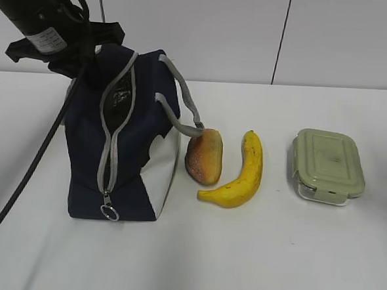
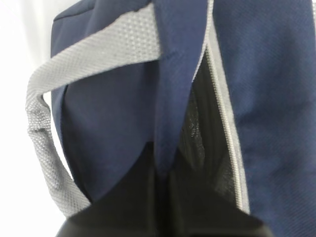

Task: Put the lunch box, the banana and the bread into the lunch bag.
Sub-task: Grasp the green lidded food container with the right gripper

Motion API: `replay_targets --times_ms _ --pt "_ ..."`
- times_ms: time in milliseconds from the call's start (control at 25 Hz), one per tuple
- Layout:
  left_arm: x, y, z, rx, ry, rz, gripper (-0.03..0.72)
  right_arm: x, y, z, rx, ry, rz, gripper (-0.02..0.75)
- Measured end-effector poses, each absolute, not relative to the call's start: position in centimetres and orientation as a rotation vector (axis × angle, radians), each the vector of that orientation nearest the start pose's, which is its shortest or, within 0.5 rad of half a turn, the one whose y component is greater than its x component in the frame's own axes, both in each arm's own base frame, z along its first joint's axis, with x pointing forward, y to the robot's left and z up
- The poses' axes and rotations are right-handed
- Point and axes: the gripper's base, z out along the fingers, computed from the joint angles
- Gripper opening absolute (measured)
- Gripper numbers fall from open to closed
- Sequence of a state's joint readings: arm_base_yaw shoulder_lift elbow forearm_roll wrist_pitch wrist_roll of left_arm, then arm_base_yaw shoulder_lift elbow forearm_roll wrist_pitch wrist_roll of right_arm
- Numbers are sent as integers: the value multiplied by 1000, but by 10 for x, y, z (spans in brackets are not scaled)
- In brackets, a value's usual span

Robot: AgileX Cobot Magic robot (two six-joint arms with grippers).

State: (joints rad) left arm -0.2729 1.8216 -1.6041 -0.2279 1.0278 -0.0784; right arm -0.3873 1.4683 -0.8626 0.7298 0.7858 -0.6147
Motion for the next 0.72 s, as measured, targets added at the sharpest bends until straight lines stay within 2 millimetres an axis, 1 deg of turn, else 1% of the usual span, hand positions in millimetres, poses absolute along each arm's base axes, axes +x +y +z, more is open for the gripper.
replay_targets --times_ms 120,200,240,280,360,400,480,720 --pt "376 -124 295 161 2743 -400 1 282 -70 221 284 2583 623 581" --pt "376 -124 295 159 2743 -404 1 290 -72 217 273 2591 659 581" --pt "376 -124 295 159 2743 -405 1 296 -73 212 263 2606 693 581" --pt "376 -124 295 158 2743 -406 1 298 -74 206 265 2626 718 581" --pt "376 -124 295 158 2743 -407 1 308 -77 205 252 2629 731 581" --pt "376 -124 295 158 2743 -407 1 310 -78 200 259 2640 739 581" --pt "376 -124 295 158 2743 -407 1 314 -80 199 259 2637 741 581" --pt "376 -124 295 158 2743 -408 1 316 -80 200 273 2622 767 581"
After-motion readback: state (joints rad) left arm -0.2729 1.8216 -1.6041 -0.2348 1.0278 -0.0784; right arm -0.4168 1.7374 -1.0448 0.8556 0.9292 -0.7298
